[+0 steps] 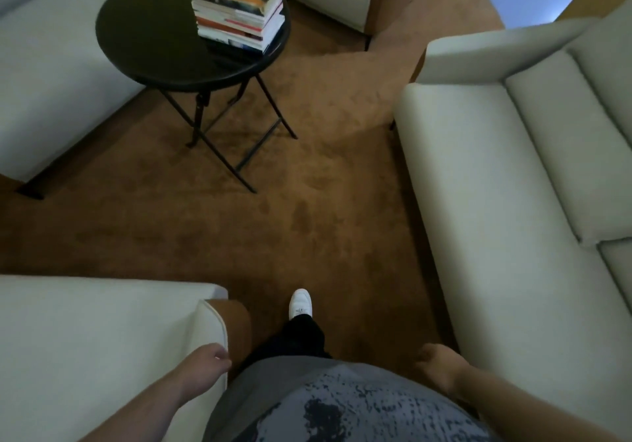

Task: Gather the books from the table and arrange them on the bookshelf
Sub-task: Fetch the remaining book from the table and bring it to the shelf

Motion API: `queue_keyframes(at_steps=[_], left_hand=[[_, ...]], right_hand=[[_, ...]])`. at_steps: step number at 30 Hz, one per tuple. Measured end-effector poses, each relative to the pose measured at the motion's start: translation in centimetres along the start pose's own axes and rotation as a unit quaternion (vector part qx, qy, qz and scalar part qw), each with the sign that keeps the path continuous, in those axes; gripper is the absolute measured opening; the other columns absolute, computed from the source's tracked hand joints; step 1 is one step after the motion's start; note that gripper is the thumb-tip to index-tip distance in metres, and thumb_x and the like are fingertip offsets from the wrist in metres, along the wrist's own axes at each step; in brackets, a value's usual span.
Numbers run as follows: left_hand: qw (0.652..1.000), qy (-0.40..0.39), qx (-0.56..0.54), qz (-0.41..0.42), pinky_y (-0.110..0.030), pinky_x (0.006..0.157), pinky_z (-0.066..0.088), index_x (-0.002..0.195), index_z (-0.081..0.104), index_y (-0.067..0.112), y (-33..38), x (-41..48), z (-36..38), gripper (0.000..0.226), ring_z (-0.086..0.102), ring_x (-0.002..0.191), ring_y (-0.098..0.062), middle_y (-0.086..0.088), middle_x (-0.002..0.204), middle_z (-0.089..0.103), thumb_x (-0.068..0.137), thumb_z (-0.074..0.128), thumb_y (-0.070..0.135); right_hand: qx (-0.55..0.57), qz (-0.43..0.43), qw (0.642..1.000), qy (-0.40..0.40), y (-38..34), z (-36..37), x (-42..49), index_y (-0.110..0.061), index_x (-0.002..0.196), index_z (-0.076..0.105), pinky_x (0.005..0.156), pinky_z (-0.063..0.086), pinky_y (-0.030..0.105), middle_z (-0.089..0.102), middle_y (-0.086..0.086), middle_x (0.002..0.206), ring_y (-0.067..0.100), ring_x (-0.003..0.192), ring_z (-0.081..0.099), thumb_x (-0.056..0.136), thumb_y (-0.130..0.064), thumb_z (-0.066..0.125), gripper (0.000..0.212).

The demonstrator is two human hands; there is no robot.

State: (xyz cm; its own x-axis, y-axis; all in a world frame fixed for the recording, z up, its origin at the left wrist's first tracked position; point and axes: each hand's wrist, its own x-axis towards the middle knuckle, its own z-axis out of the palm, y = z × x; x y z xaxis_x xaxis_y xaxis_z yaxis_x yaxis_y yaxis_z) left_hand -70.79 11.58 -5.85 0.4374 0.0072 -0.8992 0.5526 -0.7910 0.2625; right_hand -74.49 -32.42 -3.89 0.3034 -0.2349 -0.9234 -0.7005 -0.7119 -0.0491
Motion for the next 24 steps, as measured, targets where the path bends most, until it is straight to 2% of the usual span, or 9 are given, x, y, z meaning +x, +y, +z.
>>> queue_keyframes(at_steps=[4,7,9,12,14,16,18,21,24], left_hand=[[1.000,0.014,-0.004,0.022,-0.028,0.078,0.042,0.089,0.067,0.019,5.5,3.4,-7.1,0.012,0.061,0.096,-0.016,-0.001,0.101,0.065,0.096,0.058,0.018],[0.998,0.040,-0.037,0.025,-0.031,0.076,0.045,0.087,0.066,0.013,10.5,6.1,-12.4,0.016,0.060,0.087,-0.019,-0.007,0.096,0.065,0.098,0.055,0.013],[0.995,0.060,-0.073,0.017,-0.037,0.081,0.049,0.097,0.067,0.013,13.7,7.7,-15.2,0.013,0.062,0.093,-0.023,-0.010,0.102,0.066,0.100,0.055,0.016],[0.993,0.061,-0.097,0.021,-0.034,0.076,0.051,0.099,0.066,0.019,18.0,9.7,-17.7,0.014,0.062,0.094,-0.023,-0.009,0.102,0.066,0.102,0.052,0.019],[0.995,0.053,-0.086,0.026,-0.031,0.073,0.049,0.099,0.065,0.021,20.5,10.7,-18.5,0.014,0.063,0.094,-0.020,-0.007,0.103,0.067,0.102,0.052,0.020],[0.996,0.043,-0.072,0.017,-0.030,0.077,0.049,0.102,0.065,0.021,22.4,11.6,-18.9,0.013,0.062,0.095,-0.017,-0.004,0.105,0.066,0.102,0.052,0.020],[0.998,0.026,-0.059,-0.004,-0.031,0.086,0.050,0.105,0.064,0.023,24.2,12.3,-19.4,0.011,0.060,0.098,-0.013,0.001,0.107,0.064,0.102,0.054,0.022],[0.999,0.007,-0.029,-0.037,-0.030,0.095,0.051,0.105,0.064,0.024,27.0,13.6,-21.7,0.009,0.060,0.100,-0.009,0.005,0.109,0.064,0.100,0.057,0.025],[0.999,0.008,-0.022,-0.034,-0.027,0.095,0.048,0.109,0.063,0.025,30.4,15.4,-25.7,0.011,0.059,0.105,-0.009,0.005,0.115,0.063,0.100,0.056,0.026]], right_hand=[[0.053,-0.049,0.995,0.072,-7.2,-7.2,1.9,-0.010,0.136,0.056,0.097,0.044,0.030,0.060,0.007,0.134,0.024,0.122,0.058,0.103,-0.023,0.052,0.036],[0.172,-0.068,0.978,0.095,-13.1,-11.2,3.0,-0.011,0.123,0.066,0.080,0.049,0.033,0.065,0.003,0.103,0.021,0.090,0.061,0.101,-0.021,0.055,0.027],[0.198,-0.083,0.972,0.093,-16.3,-13.2,3.6,-0.013,0.116,0.067,0.080,0.053,0.034,0.066,0.000,0.096,0.020,0.087,0.062,0.099,-0.020,0.057,0.021],[0.159,-0.106,0.979,0.073,-19.4,-15.6,4.9,-0.013,0.111,0.061,0.075,0.048,0.022,0.061,-0.001,0.103,0.012,0.088,0.057,0.101,-0.015,0.054,0.012],[0.116,-0.102,0.987,0.045,-20.1,-17.1,6.8,-0.013,0.120,0.061,0.072,0.046,0.017,0.061,0.003,0.111,0.009,0.090,0.055,0.102,-0.014,0.053,0.020],[0.082,-0.078,0.993,0.031,-19.9,-18.6,8.9,-0.010,0.123,0.063,0.088,0.051,0.025,0.065,0.006,0.118,0.014,0.099,0.058,0.100,-0.016,0.054,0.025],[0.057,-0.055,0.997,0.021,-19.8,-21.1,10.5,-0.017,0.112,0.066,0.094,0.052,0.031,0.067,0.005,0.116,0.016,0.101,0.061,0.098,-0.020,0.057,0.018],[0.018,-0.039,0.999,0.013,-19.9,-25.9,13.0,-0.023,0.097,0.062,0.084,0.045,0.023,0.064,0.002,0.111,0.015,0.098,0.059,0.098,-0.022,0.057,0.005],[0.003,-0.032,0.999,0.040,-20.6,-31.2,15.0,-0.022,0.096,0.058,0.078,0.043,0.022,0.061,0.005,0.110,0.018,0.098,0.056,0.098,-0.018,0.058,0.005]])
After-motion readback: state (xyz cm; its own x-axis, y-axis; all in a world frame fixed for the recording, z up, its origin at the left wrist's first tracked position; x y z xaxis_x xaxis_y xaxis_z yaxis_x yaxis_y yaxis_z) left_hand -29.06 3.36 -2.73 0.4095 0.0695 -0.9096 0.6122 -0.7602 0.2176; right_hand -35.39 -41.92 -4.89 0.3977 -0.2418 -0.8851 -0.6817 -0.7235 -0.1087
